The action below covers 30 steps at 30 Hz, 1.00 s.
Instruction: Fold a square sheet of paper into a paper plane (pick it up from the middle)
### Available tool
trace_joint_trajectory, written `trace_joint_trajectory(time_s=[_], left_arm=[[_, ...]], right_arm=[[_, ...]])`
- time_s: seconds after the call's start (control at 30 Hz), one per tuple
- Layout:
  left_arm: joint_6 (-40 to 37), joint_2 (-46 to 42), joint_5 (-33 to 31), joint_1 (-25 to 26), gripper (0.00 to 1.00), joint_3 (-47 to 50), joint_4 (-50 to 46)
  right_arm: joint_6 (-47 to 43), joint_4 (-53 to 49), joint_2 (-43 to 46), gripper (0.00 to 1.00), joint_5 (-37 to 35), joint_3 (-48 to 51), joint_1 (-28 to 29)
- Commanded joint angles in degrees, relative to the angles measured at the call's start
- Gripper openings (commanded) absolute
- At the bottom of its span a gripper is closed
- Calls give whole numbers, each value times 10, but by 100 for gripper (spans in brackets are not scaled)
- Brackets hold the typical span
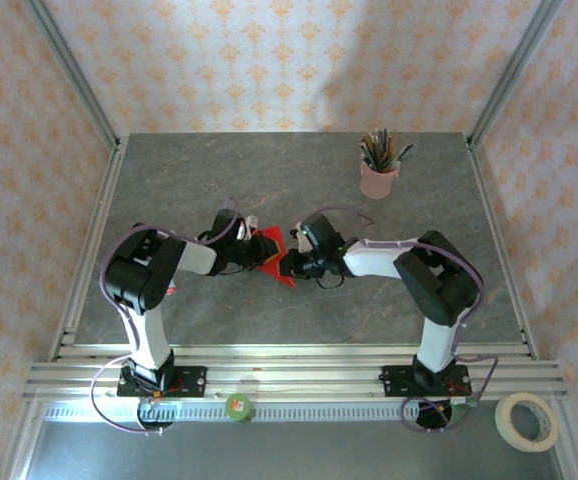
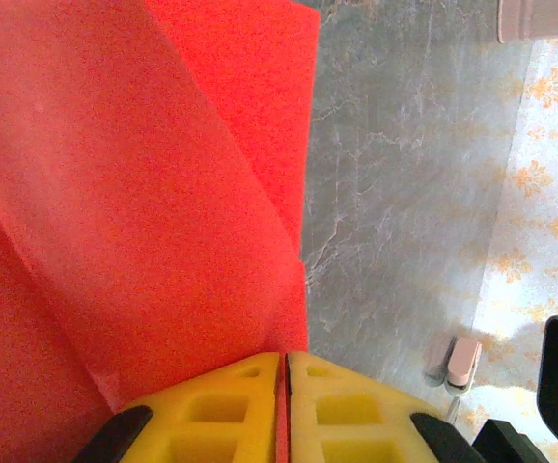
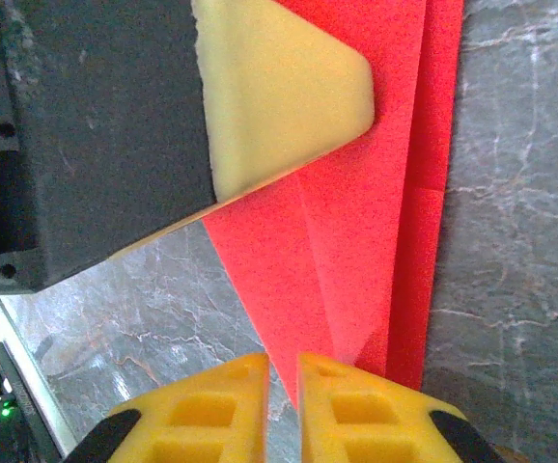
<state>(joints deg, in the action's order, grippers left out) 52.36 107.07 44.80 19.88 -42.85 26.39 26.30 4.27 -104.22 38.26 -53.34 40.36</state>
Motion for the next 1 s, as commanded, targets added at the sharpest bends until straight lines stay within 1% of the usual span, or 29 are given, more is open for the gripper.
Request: trace_joint_trajectory(time_s=[0.0, 0.43, 0.53, 0.57, 0.67, 0.8, 0.97], left_arm=[[-16, 13, 7, 4, 15, -9, -12], [-19, 20, 3, 4, 16, -17, -31], [-24, 20, -4, 4, 16, -23, -53], [-25, 37, -6, 4, 16, -25, -61], [-30, 44, -16, 5, 16, -31, -87], [-45, 54, -41, 5, 16, -42, -139], [-54, 56, -70, 5, 15, -45, -181]], right_arm=[[-3, -5, -7, 15, -14, 9, 2], [-1, -12, -14, 15, -22, 19, 2], [-2, -15, -17, 15, -26, 22, 2], [-3, -18, -17, 15, -28, 21, 2], [-3, -24, -19, 15, -34, 22, 2], [-5, -31, -17, 14, -38, 26, 2], [-4, -44, 1, 12, -40, 37, 2]])
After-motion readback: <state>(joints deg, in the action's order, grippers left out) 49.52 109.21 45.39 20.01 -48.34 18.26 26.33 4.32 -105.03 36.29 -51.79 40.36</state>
